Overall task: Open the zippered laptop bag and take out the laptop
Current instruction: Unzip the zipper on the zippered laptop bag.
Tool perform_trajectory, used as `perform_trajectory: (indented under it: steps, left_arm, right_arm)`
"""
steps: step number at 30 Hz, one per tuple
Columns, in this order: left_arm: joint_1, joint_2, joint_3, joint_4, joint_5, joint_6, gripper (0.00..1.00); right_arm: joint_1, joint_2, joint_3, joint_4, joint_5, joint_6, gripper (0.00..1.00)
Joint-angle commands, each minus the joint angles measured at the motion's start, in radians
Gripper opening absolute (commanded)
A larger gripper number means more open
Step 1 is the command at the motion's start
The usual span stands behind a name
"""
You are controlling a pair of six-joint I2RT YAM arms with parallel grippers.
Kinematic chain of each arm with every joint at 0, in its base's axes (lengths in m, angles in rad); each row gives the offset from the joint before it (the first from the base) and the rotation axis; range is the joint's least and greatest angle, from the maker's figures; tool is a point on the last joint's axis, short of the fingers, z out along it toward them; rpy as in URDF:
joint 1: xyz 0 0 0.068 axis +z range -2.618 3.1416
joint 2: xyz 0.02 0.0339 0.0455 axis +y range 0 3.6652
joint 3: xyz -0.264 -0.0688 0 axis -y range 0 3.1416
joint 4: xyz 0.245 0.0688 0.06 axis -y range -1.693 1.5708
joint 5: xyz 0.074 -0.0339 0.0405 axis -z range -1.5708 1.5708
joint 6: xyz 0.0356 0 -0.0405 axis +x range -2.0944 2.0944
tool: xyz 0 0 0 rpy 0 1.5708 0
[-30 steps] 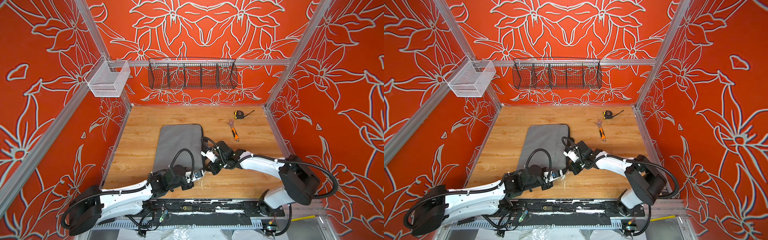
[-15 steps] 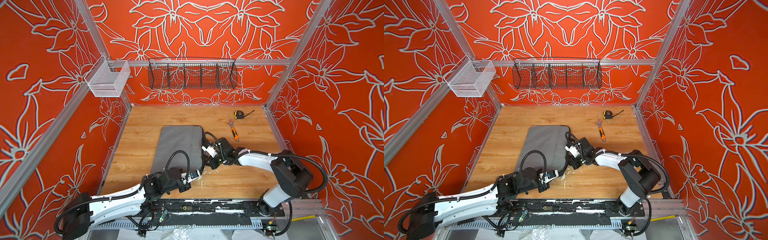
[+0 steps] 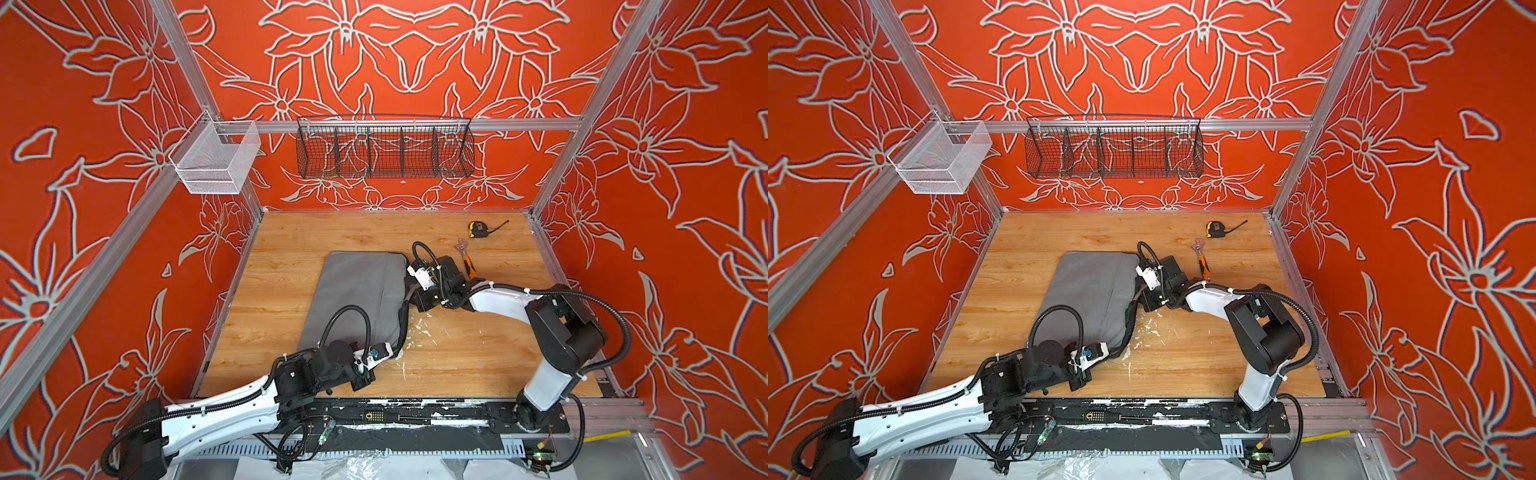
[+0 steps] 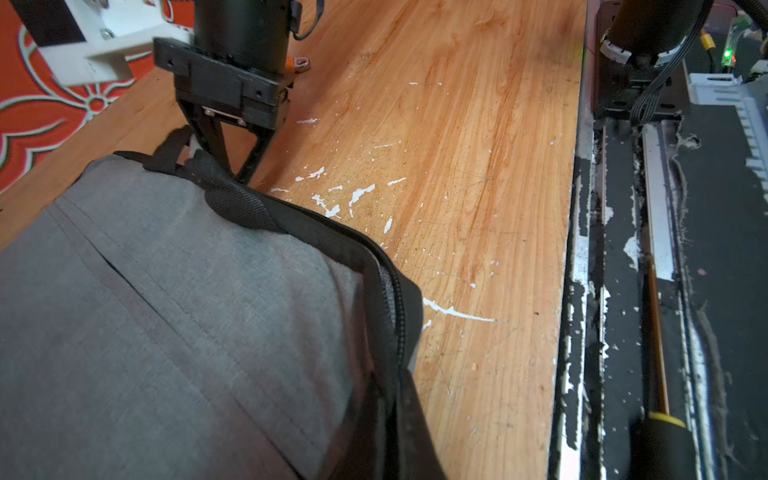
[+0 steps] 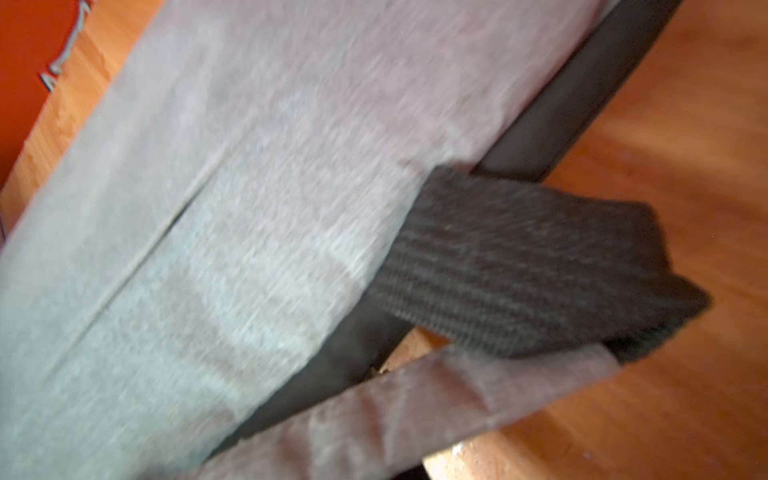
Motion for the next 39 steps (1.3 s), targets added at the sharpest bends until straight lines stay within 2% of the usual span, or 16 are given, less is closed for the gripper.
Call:
perform_trajectory:
  steps: [1, 6, 9, 13, 16, 20, 25, 29, 33, 37, 39]
  left_arm:
    - [-0.017, 0.045, 0.011, 0.029, -0.021, -0.027, 0.1]
    - [-0.016, 0.18, 0.054, 0.086, -0.133, -0.049, 0.21]
    - [-0.016, 0.227, 0.086, 0.072, -0.144, -0.077, 0.37]
    - [-0.016, 0.225, 0.141, 0.001, -0.166, -0.143, 0.64]
    - [-0.015, 0.222, 0.2, -0.066, -0.198, -0.215, 0.72]
    - [-0.013, 0.327, 0.322, -0.149, -0.26, -0.375, 0.75]
    - [-0.011, 0.655, 0.552, -0.285, -0.271, -0.523, 0.77]
    - [-0.011, 0.861, 0.7, -0.374, -0.377, -0.591, 0.76]
    - [-0.011, 0.886, 0.707, -0.337, -0.49, -0.595, 0.76]
    - [-0.011, 0.844, 0.622, -0.211, -0.523, -0.552, 0.73]
    - [-0.008, 0.836, 0.586, -0.181, -0.537, -0.544, 0.68]
  right_arm:
    - [-0.038, 0.007, 0.024, 0.06, 0.051, 0.031, 0.0]
    - [-0.031, -0.001, -0.04, 0.112, -0.003, 0.061, 0.0]
    - [-0.02, -0.009, -0.073, 0.143, -0.016, 0.078, 0.0]
    - [-0.001, -0.022, -0.089, 0.16, -0.014, 0.091, 0.0]
    - [0.013, -0.028, -0.089, 0.17, -0.016, 0.1, 0.0]
    - [0.045, -0.044, -0.086, 0.177, -0.016, 0.112, 0.0]
    - [0.094, -0.068, -0.091, 0.175, -0.007, 0.132, 0.0]
    - [0.124, -0.103, -0.127, 0.191, 0.003, 0.171, 0.0]
    - [0.146, -0.144, -0.177, 0.213, 0.02, 0.201, 0.0]
    - [0.158, -0.17, -0.215, 0.234, 0.024, 0.224, 0.0]
    - [0.16, -0.178, -0.224, 0.239, 0.024, 0.231, 0.0]
